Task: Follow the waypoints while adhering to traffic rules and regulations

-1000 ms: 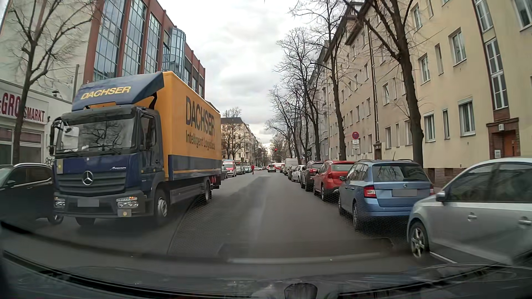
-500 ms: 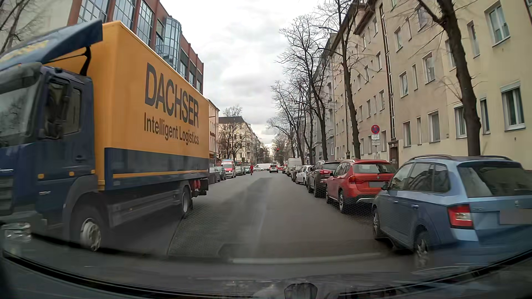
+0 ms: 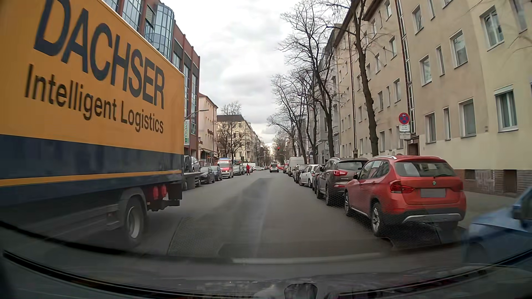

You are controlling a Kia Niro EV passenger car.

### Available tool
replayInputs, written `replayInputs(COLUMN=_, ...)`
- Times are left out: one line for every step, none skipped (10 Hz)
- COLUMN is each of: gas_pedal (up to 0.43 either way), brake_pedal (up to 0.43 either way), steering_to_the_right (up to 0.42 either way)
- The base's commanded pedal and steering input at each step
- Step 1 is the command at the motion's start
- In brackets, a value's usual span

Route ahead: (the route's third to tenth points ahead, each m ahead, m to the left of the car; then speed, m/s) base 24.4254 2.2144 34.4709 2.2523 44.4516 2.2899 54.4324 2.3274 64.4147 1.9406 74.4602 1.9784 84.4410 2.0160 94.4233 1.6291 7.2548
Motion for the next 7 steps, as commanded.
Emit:
replayInputs(gas_pedal=0.11, brake_pedal=0.012, steering_to_the_right=-0.004)
replayInputs(gas_pedal=0.11, brake_pedal=0.012, steering_to_the_right=-0.003)
replayInputs(gas_pedal=0.11, brake_pedal=0.012, steering_to_the_right=-0.003)
replayInputs(gas_pedal=0.11, brake_pedal=0.012, steering_to_the_right=-0.003)
replayInputs(gas_pedal=0.11, brake_pedal=0.012, steering_to_the_right=-0.003)
replayInputs(gas_pedal=0.087, brake_pedal=0.012, steering_to_the_right=-0.003)
replayInputs(gas_pedal=0.079, brake_pedal=0.012, steering_to_the_right=-0.003)
